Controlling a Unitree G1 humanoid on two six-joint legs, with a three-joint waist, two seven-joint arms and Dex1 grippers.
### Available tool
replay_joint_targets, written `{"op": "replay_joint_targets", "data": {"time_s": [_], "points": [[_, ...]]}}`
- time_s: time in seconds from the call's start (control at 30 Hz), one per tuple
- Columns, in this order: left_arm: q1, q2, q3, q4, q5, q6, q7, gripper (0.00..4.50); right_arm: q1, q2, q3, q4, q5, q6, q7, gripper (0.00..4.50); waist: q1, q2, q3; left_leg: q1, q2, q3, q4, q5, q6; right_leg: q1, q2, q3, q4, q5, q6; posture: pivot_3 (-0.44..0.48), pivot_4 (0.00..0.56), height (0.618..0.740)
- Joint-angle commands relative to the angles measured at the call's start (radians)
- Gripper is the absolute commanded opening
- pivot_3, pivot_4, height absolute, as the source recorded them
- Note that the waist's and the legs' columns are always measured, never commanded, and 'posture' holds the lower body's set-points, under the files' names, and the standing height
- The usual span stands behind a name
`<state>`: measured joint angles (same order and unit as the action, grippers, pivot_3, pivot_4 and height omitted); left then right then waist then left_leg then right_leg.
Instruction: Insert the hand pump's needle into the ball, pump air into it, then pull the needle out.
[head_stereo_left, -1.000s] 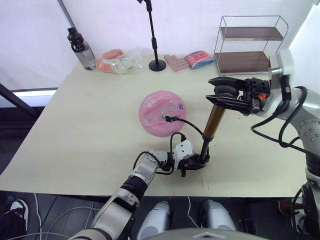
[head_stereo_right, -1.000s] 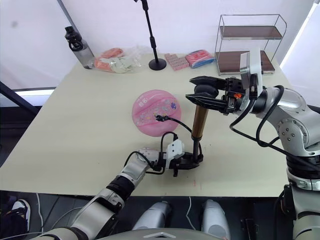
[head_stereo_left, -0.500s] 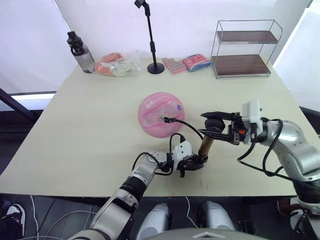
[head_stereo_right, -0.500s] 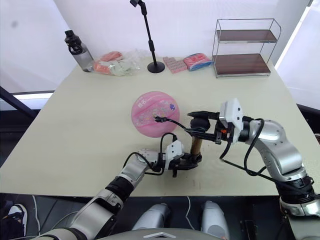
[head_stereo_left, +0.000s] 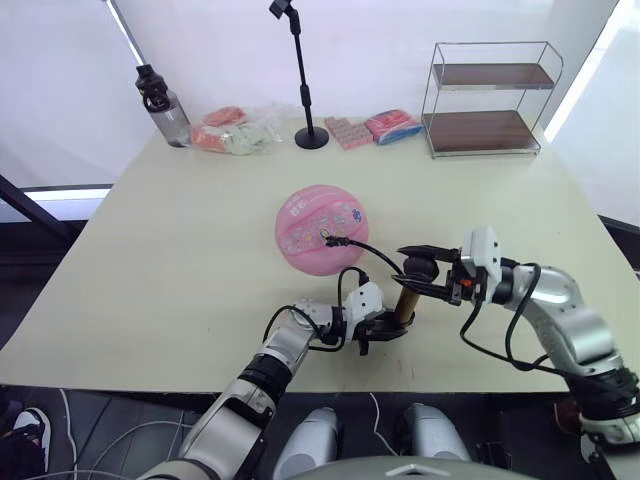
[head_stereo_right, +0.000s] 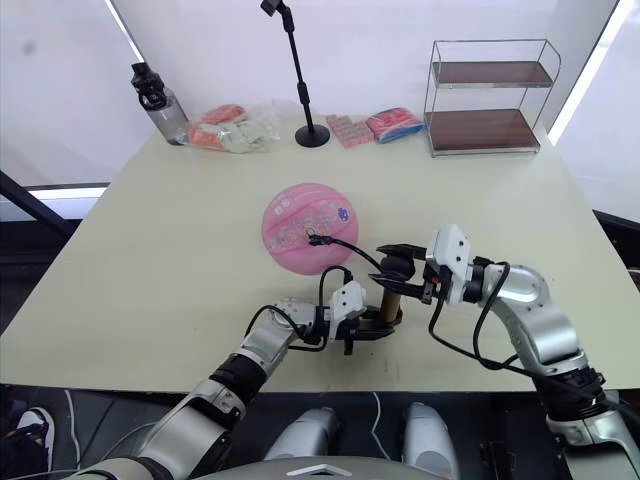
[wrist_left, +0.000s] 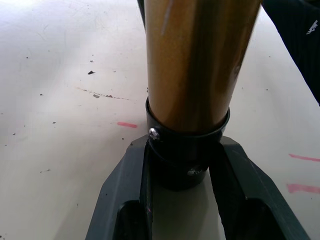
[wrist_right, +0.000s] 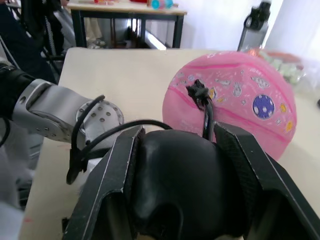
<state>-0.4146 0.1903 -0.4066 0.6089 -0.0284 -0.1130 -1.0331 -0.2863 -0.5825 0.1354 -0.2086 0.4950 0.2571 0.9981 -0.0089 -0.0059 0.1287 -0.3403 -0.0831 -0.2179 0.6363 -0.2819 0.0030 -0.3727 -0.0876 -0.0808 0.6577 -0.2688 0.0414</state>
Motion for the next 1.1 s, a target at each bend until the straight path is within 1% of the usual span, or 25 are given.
{"op": "replay_joint_targets", "data": {"time_s": [0.03,0.1,0.27,0.43,0.5,0.53,0.8,0.93,1.1], "points": [[0.043,0.057,-0.004,0.094,0.056,0.079,0.02,1.11,-0.078,-0.029,-0.086,-0.104,0.132,0.127,-0.003,1.77,0.0,0.002,0.002,-0.003,0.0,0.0,0.0,0.001,-0.001,-0.002,0.0,-0.001,0.0,0.0,0.0,0.0,0.15,0.74],[0.043,0.057,-0.004,0.096,0.055,0.078,0.019,1.11,-0.128,-0.04,-0.123,-0.127,0.181,0.185,-0.021,1.77,0.001,0.004,0.006,-0.006,0.0,-0.003,0.0,0.003,-0.006,-0.004,0.0,-0.004,0.0,0.0,-0.001,0.0,0.15,0.74],[0.043,0.056,-0.004,0.101,0.054,0.074,0.022,1.11,-0.226,-0.096,-0.196,-0.155,0.27,0.331,-0.046,1.77,0.006,0.004,0.011,-0.007,0.0,-0.005,0.0,0.004,-0.006,-0.004,-0.001,-0.008,0.0,-0.001,-0.002,0.0,0.15,0.74],[0.048,0.058,-0.005,0.104,0.056,0.07,0.02,1.11,-0.309,-0.126,-0.254,-0.155,0.368,0.43,-0.066,1.77,0.005,0.002,0.012,-0.006,-0.001,0.0,0.0,0.004,-0.006,-0.005,-0.001,-0.004,0.001,-0.001,-0.002,0.0,0.15,0.74],[0.049,0.057,-0.006,0.103,0.056,0.07,0.021,1.11,-0.319,-0.125,-0.265,-0.155,0.394,0.455,-0.074,1.77,0.005,0.001,0.013,-0.006,0.0,0.002,0.0,0.004,-0.006,-0.005,-0.001,-0.002,0.001,-0.001,-0.002,0.0,0.15,0.74],[0.049,0.056,-0.006,0.105,0.056,0.069,0.021,1.11,-0.32,-0.12,-0.268,-0.154,0.402,0.462,-0.079,1.69,0.005,0.001,0.014,-0.006,0.0,0.004,0.0,0.004,-0.006,-0.005,-0.001,-0.001,0.0,-0.001,-0.002,0.0,0.15,0.74],[0.046,0.054,-0.006,0.11,0.057,0.068,0.024,1.11,-0.206,-0.087,-0.198,-0.129,0.312,0.404,-0.055,1.66,0.002,-0.001,0.013,-0.004,0.0,0.015,0.0,0.003,-0.006,-0.006,-0.002,0.012,0.0,0.0,-0.001,0.0,0.15,0.74],[0.047,0.055,-0.005,0.107,0.056,0.072,0.027,1.11,-0.112,-0.046,-0.112,-0.094,0.21,0.314,-0.031,1.66,-0.001,-0.006,0.01,-0.003,0.0,0.018,0.0,0.003,-0.006,-0.006,-0.002,0.015,0.0,0.001,0.001,0.0,0.15,0.74],[0.05,0.057,-0.004,0.101,0.053,0.076,0.03,1.11,-0.035,-0.011,-0.029,-0.03,0.093,0.202,0.006,1.66,-0.002,-0.008,0.009,-0.002,0.0,0.019,0.0,0.003,-0.005,-0.005,-0.001,0.02,0.0,0.002,0.003,0.0,0.15,0.74]]}}
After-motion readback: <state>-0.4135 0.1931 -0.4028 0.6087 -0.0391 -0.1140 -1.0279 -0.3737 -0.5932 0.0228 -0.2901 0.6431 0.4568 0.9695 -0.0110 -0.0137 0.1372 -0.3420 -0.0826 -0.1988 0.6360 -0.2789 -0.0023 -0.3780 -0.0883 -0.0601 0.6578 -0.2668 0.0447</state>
